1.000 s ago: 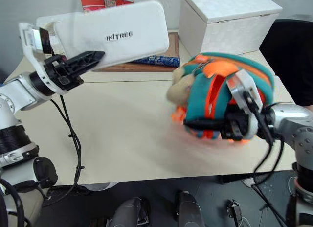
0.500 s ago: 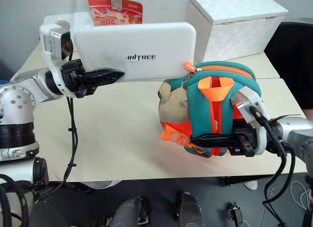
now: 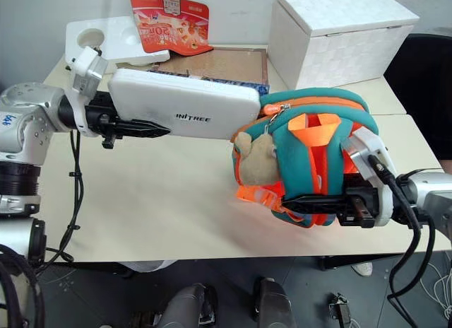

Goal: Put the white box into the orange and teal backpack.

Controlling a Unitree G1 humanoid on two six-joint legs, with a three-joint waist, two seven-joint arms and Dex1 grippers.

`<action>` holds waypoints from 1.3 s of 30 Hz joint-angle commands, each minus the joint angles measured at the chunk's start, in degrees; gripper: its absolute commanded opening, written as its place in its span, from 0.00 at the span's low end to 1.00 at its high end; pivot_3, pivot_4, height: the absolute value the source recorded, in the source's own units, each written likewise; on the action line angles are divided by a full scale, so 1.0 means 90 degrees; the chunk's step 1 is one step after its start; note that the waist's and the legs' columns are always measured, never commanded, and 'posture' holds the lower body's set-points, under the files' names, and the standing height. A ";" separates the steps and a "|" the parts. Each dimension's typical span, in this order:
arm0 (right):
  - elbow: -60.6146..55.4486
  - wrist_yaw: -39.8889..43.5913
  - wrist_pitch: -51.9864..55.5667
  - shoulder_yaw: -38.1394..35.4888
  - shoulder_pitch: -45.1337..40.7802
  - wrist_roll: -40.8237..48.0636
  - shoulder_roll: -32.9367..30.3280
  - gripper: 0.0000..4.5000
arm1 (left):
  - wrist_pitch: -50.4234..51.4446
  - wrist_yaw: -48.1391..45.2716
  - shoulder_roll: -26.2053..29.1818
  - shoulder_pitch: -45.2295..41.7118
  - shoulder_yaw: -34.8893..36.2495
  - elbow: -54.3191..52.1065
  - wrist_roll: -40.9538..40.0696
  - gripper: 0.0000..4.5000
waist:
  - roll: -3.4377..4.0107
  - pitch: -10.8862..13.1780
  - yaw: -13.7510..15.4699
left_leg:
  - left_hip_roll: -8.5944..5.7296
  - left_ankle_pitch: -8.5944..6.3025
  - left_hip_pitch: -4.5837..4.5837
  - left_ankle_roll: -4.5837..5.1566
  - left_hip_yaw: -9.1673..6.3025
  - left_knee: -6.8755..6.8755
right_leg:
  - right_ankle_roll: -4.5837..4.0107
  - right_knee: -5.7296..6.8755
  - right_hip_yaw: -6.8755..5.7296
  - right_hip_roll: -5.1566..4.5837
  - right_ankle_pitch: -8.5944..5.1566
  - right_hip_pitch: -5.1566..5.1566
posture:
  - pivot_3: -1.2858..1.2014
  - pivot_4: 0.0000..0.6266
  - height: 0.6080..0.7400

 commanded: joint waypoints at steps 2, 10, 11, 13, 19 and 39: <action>-0.0025 -0.0082 -0.0129 -0.0014 -0.0282 0.0113 -0.0008 0.01 | -0.0438 -0.0344 0.0090 -0.0244 -0.0046 0.0131 0.0378 0.32 | 0.0000 0.0000 -0.0005 | 0.0000 -0.0002 -0.0012 0.0003 0.0000 0.0007 | 0.0002 0.0000 0.0000 -0.0001 0.0001 -0.0008 | 0.52 0.24 1.00; -0.0060 -0.0493 -0.0243 0.0603 -0.0863 -0.0019 0.0527 0.01 | -0.0483 0.0269 -0.1240 -0.0363 -0.0296 -0.0036 0.0597 0.32 | -0.0001 0.0000 0.0119 | -0.0013 0.0008 -0.0080 0.0018 0.0001 0.0033 | 0.0013 0.0031 -0.0005 0.0010 0.0007 -0.0072 | 0.52 0.24 1.00; -0.0072 -0.0541 -0.0253 0.0646 -0.0898 -0.0006 0.0589 0.01 | -0.0519 0.0386 -0.1445 -0.0421 -0.0307 0.0023 0.0648 0.32 | -0.0003 0.0000 0.0151 | -0.0016 0.0011 -0.0083 0.0023 0.0002 0.0036 | 0.0019 0.0034 -0.0010 0.0010 0.0011 -0.0073 | 0.52 0.24 1.00; -0.0108 -0.0647 -0.0284 0.0745 -0.0960 -0.0035 0.0721 0.01 | -0.0555 0.0629 -0.1869 -0.0559 -0.0298 0.0200 0.0718 0.32 | -0.0003 0.0000 0.0156 | -0.0018 0.0013 -0.0097 0.0032 0.0000 0.0052 | 0.0031 0.0033 -0.0019 0.0010 0.0018 -0.0075 | 0.52 0.24 1.00; -0.0262 -0.0951 -0.0434 0.1032 -0.1013 -0.0185 0.1068 0.01 | -0.1054 0.1154 -0.3370 -0.1057 -0.0592 0.1110 0.1130 0.32 | -0.0004 0.0000 0.0144 | -0.0023 -0.0004 -0.0106 0.0060 0.0010 0.0090 | 0.0055 0.0027 -0.0025 0.0007 0.0032 -0.0073 | 0.52 0.24 1.00; -0.0507 -0.1785 -0.0825 0.0590 -0.0045 -0.0182 0.1177 0.00 | 0.0584 0.0315 -0.1851 -0.0101 0.0214 -0.0912 0.0236 0.99 | -0.0001 0.0000 -0.0031 | 0.0002 -0.0007 -0.0092 0.0032 0.0009 0.0077 | 0.0037 0.0049 -0.0013 0.0016 0.0023 -0.0082 | 0.52 0.24 1.00</action>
